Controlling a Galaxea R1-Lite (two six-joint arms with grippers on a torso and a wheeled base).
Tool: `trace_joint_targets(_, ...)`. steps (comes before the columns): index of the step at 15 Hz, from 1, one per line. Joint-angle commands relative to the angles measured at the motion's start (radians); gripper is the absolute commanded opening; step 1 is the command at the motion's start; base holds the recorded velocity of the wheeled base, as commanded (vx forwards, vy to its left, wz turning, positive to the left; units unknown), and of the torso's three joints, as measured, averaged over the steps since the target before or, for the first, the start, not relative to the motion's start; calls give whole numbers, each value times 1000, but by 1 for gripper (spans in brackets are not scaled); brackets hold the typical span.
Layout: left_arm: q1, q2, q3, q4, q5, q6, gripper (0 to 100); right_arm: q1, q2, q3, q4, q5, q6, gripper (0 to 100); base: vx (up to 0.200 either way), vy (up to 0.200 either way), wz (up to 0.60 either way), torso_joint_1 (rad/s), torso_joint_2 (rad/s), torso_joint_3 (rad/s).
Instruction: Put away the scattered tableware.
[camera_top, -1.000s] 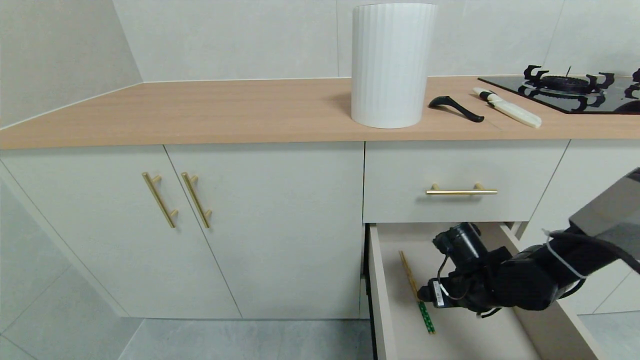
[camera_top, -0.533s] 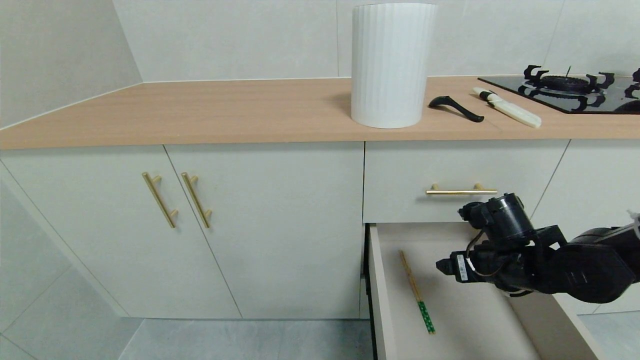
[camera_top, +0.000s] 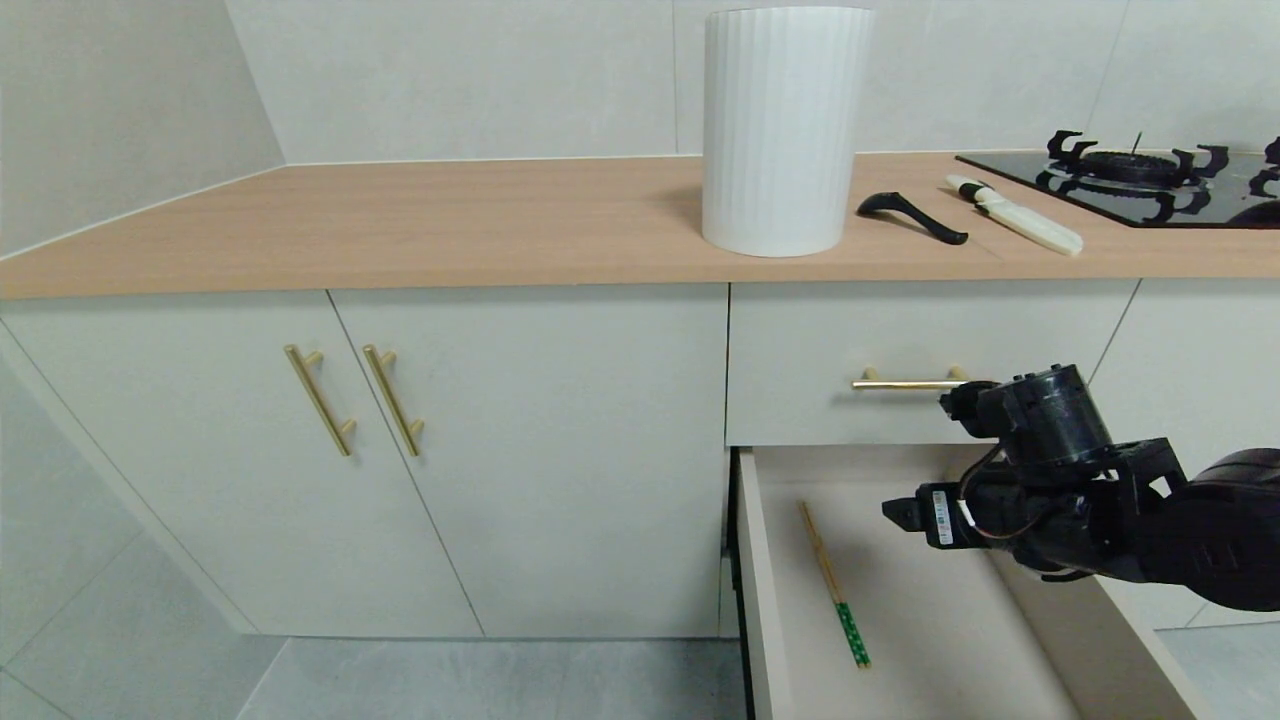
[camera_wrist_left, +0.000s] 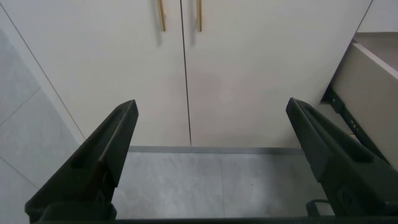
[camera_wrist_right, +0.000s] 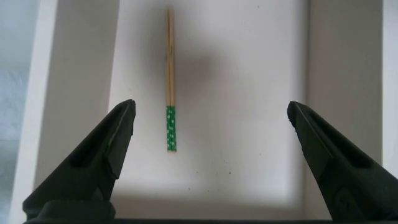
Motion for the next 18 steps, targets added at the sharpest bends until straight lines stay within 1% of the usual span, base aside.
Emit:
trace_joint_targets(1,0,0,0,0,0,0,100,-1,-6,0,-1,-1,0,100,0,0,0,0,0,0)
trace_joint_targets(5,0,0,0,0,0,0,100,1,-6,0,-1,-1,-1,100,0,0,0,69,-233,-235)
trace_joint_targets(11,0,0,0,0,0,0,100,1,-3,2,0,-1,-1,100,0,0,0,140,-492,-304)
trace_joint_targets(18,0,0,0,0,0,0,100,1,-3,3,-1,-1,-3,100,0,0,0,189,-470,-286)
